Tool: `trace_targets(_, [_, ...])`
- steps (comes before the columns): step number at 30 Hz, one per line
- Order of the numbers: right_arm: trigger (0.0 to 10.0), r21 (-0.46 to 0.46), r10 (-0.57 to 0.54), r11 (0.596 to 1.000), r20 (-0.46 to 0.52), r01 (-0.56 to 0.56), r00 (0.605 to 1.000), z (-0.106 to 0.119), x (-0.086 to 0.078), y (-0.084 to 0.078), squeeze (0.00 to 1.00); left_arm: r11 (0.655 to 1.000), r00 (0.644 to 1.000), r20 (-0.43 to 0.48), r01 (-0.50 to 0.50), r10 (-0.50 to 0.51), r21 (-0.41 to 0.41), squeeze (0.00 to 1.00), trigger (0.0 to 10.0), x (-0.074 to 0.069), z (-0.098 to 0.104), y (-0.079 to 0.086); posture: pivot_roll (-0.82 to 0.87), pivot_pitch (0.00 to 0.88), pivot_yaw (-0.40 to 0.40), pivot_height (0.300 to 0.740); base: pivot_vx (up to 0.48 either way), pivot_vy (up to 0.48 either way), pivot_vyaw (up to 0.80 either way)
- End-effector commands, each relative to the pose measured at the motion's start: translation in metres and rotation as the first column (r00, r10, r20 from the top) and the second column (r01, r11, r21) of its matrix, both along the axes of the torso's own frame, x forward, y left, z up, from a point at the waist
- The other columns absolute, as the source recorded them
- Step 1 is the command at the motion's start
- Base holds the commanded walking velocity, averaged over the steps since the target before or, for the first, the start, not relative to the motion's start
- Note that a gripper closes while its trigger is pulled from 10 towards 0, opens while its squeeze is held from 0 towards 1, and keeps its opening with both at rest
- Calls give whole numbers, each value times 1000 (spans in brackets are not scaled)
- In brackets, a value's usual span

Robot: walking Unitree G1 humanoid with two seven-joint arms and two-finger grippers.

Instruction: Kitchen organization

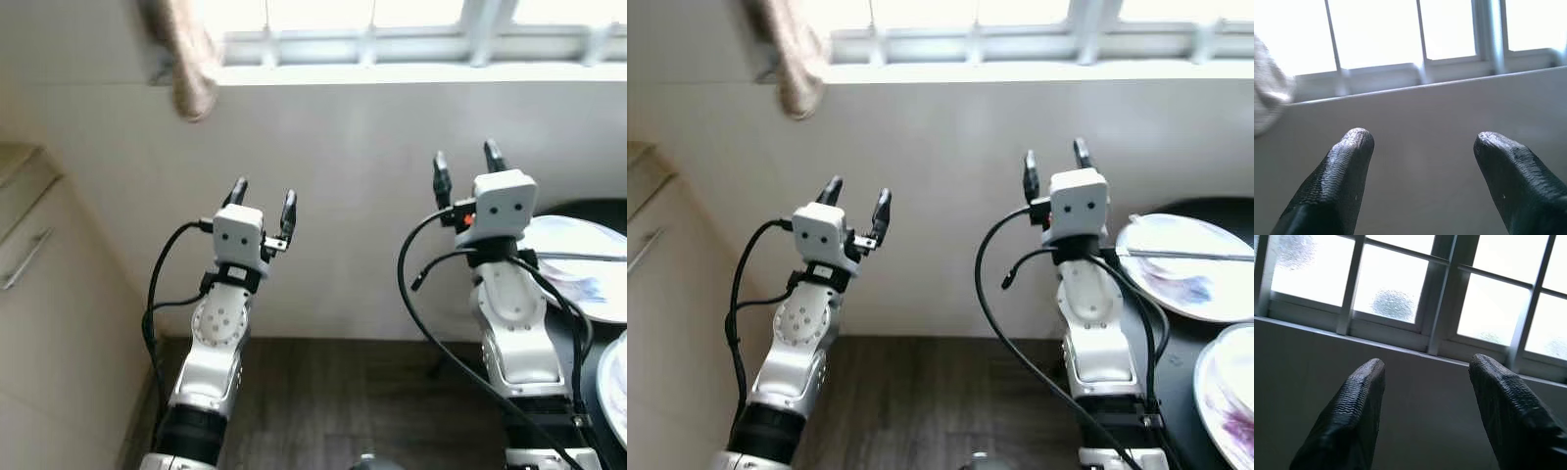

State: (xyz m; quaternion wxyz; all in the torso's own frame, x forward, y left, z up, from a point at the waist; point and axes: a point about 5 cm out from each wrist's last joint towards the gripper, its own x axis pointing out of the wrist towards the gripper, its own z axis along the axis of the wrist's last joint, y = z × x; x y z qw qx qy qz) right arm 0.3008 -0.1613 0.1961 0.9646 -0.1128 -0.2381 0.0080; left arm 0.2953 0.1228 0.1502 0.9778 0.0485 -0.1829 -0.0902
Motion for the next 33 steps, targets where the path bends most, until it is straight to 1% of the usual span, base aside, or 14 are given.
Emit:
trace_targets(1, [10000,16,-8,1000,-10,8,1000,1,1,-1,0,1000,1000,14,0,0,0,0,10000,0,4,0,-101,0,23,740,0,0,-800])
trace_targets(9, [10000,28,-23,999,-24,24,999,-1,3,-3,0,1000,1000,11,0,0,5,0,10000,0,3,0,-101,0,24,740,0,0,-800])
trace_targets(11, [10000,40,-39,998,-43,41,998,-3,4,-6,0,1000,1000,11,0,-1,4,0,10000,0,3,0,-101,0,24,740,0,0,-800])
trace_targets(16, [10000,59,-54,997,-54,57,997,-4,5,-9,0,1000,1000,10,1,-1,5,0,10000,1,3,0,-102,0,26,740,0,0,-800])
trace_targets(19, [10000,94,-71,993,-74,78,995,-5,7,-12,0,1000,1000,9,1,-1,7,0,10000,1,3,1,-102,0,27,740,0,0,-800])
trace_targets(28, [10000,116,-99,987,-110,112,989,-10,10,-18,0,1000,1000,6,-3,3,10,0,10000,2,3,1,-99,0,26,740,0,0,-800])
trace_targets(32, [10000,132,-106,983,-140,124,985,-14,10,-19,0,1000,1000,4,-4,3,11,0,10000,2,2,1,-99,0,27,740,0,0,-800])
trace_targets(33, [10000,140,-113,981,-163,137,980,-17,11,-21,0,1000,1000,4,-3,3,12,0,10000,2,2,1,-98,0,28,740,0,0,-781])
